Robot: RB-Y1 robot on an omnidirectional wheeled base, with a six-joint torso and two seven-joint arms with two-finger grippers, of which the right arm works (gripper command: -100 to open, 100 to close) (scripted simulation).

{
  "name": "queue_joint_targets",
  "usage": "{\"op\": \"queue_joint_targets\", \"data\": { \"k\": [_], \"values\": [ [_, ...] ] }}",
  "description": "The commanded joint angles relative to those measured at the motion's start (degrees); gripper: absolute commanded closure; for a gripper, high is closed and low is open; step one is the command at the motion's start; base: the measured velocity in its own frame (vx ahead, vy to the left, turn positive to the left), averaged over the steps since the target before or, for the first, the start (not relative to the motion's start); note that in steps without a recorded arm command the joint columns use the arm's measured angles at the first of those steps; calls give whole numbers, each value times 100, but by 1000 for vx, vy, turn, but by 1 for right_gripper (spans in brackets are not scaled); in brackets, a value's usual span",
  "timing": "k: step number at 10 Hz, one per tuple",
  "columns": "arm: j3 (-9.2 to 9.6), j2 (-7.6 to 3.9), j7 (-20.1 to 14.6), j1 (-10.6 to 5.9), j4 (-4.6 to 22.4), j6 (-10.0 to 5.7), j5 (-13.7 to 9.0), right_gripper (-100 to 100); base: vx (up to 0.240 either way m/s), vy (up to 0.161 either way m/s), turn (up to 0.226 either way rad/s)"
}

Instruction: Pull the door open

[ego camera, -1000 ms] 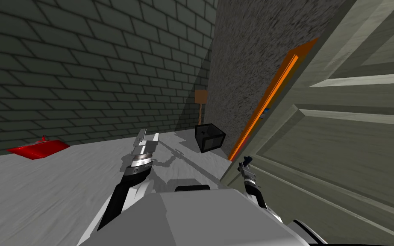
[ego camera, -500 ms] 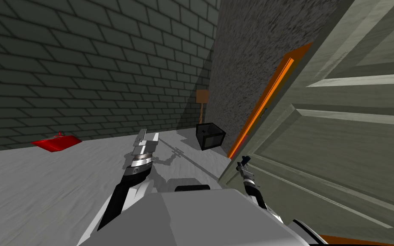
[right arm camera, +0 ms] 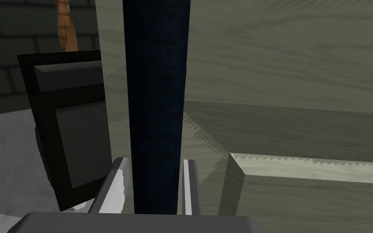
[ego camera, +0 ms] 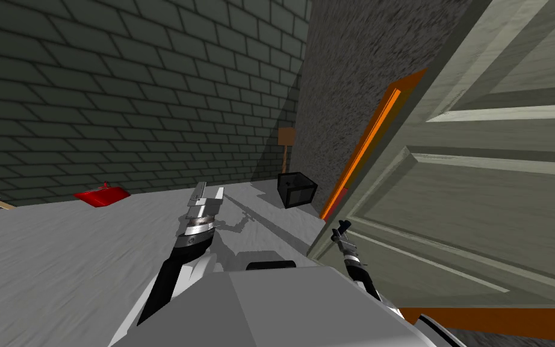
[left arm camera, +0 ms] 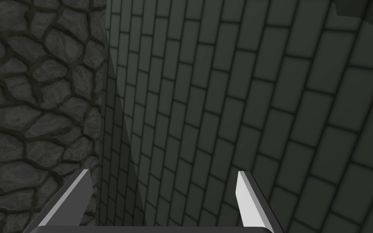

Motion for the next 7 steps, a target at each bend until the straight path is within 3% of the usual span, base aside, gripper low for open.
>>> {"op": "queue_joint_targets", "data": {
  "k": [1, 3, 7],
  "values": [
    [98, -35, -30, 98, -128, -30, 46, 100, -205, 2, 38],
    [137, -22, -96, 35, -5, -81, 75, 100, -118, -2, 23],
    [428, -130, -265, 165, -96, -296, 245, 100, -169, -5, 33]
  ]
}}
